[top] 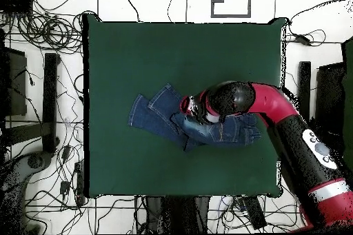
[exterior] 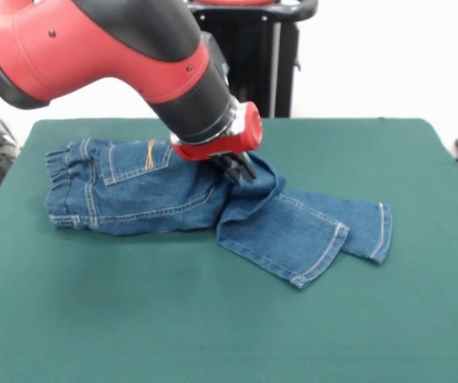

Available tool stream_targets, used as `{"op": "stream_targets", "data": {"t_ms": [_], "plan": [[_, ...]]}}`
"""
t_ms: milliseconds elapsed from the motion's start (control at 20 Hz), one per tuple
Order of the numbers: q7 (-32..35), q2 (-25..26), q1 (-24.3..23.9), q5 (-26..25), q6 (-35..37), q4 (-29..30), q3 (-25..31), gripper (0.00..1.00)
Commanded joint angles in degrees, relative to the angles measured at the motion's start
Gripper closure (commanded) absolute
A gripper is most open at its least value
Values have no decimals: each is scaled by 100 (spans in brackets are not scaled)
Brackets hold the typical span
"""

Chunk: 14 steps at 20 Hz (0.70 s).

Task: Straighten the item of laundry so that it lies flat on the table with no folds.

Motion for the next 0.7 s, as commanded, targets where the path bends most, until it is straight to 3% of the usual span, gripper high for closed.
{"op": "stream_targets", "data": {"t_ms": [50,700], "plan": [[-1025,337,460,198,791,-793,-180,100],[-1465,749,937,70,2077,-2226,-129,100]]}}
